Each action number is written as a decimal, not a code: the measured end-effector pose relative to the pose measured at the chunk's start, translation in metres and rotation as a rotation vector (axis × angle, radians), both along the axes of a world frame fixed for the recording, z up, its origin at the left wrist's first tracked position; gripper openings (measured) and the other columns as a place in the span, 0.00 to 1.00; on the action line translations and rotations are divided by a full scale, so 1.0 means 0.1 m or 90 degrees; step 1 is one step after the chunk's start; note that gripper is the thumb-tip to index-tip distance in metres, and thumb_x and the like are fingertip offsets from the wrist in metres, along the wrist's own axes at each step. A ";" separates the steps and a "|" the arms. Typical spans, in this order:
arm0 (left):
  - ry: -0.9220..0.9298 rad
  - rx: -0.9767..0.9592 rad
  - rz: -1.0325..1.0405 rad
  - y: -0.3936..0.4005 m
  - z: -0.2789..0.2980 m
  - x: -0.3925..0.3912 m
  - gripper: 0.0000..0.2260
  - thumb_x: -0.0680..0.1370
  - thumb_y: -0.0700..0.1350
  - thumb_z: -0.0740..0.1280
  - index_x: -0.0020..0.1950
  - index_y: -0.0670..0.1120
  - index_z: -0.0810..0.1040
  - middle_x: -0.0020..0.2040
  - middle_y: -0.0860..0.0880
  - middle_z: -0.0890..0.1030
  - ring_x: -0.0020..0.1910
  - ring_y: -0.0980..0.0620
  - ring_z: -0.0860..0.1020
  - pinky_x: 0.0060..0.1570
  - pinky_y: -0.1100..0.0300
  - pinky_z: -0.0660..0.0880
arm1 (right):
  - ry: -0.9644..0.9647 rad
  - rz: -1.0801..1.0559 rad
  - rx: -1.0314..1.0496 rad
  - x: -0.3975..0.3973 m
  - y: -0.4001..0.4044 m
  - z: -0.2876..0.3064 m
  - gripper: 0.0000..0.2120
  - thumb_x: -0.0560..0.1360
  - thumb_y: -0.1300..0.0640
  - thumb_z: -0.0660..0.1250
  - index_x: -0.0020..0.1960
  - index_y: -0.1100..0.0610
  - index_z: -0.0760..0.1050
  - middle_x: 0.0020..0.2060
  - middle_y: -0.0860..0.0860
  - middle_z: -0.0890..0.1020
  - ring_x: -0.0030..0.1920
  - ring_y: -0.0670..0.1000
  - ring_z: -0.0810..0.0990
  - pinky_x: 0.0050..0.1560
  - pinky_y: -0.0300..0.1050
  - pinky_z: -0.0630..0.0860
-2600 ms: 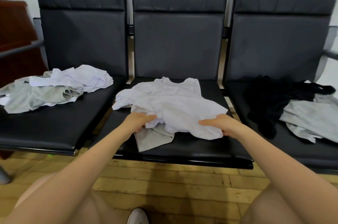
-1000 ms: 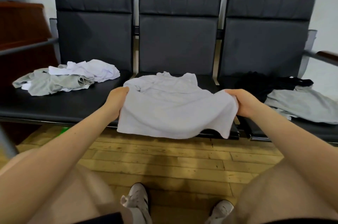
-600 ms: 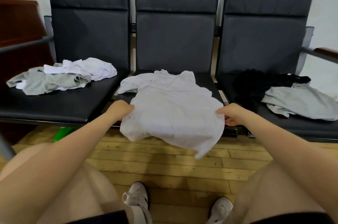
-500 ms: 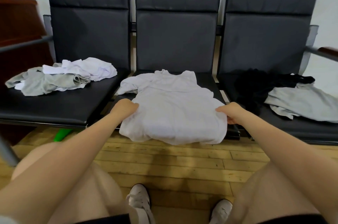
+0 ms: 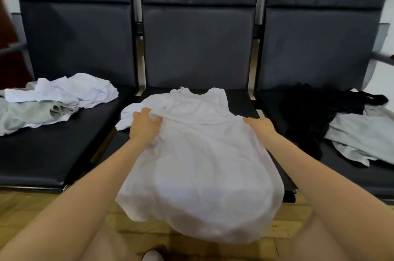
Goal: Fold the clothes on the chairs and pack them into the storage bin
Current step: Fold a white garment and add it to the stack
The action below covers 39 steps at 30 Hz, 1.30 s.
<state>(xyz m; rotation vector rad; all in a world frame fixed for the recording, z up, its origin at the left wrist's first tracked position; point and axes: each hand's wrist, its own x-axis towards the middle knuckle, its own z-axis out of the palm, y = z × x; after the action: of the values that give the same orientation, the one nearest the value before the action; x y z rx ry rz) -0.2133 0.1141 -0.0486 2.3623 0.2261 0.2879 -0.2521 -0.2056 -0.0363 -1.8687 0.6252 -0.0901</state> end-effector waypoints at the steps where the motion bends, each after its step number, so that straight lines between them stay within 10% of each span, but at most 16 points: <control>1: -0.006 -0.002 -0.011 0.03 -0.04 0.05 0.20 0.78 0.51 0.64 0.67 0.43 0.70 0.62 0.39 0.72 0.56 0.39 0.74 0.52 0.50 0.71 | 0.009 -0.001 0.018 0.05 -0.04 -0.01 0.23 0.74 0.49 0.70 0.61 0.64 0.75 0.57 0.59 0.80 0.57 0.60 0.79 0.57 0.51 0.75; 9: -0.034 -0.254 -0.058 0.10 0.01 0.17 0.11 0.79 0.51 0.64 0.41 0.46 0.73 0.39 0.49 0.75 0.42 0.49 0.73 0.41 0.59 0.69 | 0.086 0.109 0.023 0.21 -0.18 0.03 0.18 0.72 0.51 0.72 0.58 0.59 0.78 0.53 0.55 0.82 0.53 0.56 0.81 0.58 0.52 0.77; 14: -0.060 -0.344 -0.029 0.04 0.07 0.18 0.10 0.80 0.52 0.60 0.57 0.49 0.74 0.50 0.52 0.76 0.49 0.53 0.74 0.48 0.61 0.68 | 0.036 0.153 -0.031 0.23 -0.04 0.05 0.14 0.75 0.50 0.70 0.57 0.56 0.77 0.54 0.53 0.80 0.55 0.55 0.78 0.62 0.54 0.74; 21: -0.147 -0.285 0.017 0.22 0.27 0.27 0.13 0.79 0.49 0.60 0.59 0.44 0.75 0.52 0.49 0.77 0.50 0.51 0.74 0.48 0.58 0.69 | -0.300 -0.064 0.026 0.19 -0.12 0.18 0.09 0.75 0.58 0.64 0.54 0.57 0.77 0.48 0.51 0.80 0.48 0.50 0.77 0.49 0.44 0.76; 29: -0.077 -0.197 0.037 0.30 0.10 0.22 0.15 0.77 0.44 0.65 0.63 0.44 0.73 0.59 0.45 0.76 0.55 0.48 0.75 0.52 0.57 0.70 | -0.055 0.078 -0.312 0.19 -0.31 -0.20 0.11 0.76 0.64 0.61 0.55 0.57 0.78 0.54 0.55 0.80 0.49 0.53 0.75 0.46 0.43 0.69; 35: -0.266 -0.093 0.016 0.09 0.39 0.17 0.13 0.74 0.52 0.70 0.56 0.48 0.78 0.56 0.47 0.75 0.55 0.50 0.74 0.55 0.56 0.73 | -0.121 0.020 -0.376 0.18 -0.10 -0.01 0.11 0.75 0.60 0.64 0.56 0.53 0.78 0.53 0.53 0.79 0.57 0.56 0.74 0.58 0.55 0.73; 39: -0.167 -0.052 -0.077 -0.08 0.64 0.39 0.08 0.75 0.51 0.68 0.47 0.48 0.79 0.46 0.50 0.79 0.45 0.52 0.76 0.45 0.58 0.72 | -0.153 0.036 -0.286 0.42 0.07 0.23 0.09 0.76 0.59 0.64 0.54 0.57 0.79 0.49 0.54 0.81 0.49 0.54 0.78 0.51 0.50 0.77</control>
<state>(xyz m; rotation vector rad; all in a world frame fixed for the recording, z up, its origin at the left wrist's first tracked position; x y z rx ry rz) -0.1739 0.1064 0.0151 2.2185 -0.0289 0.5159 -0.2097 -0.1986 -0.0138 -2.2602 0.4051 -0.4412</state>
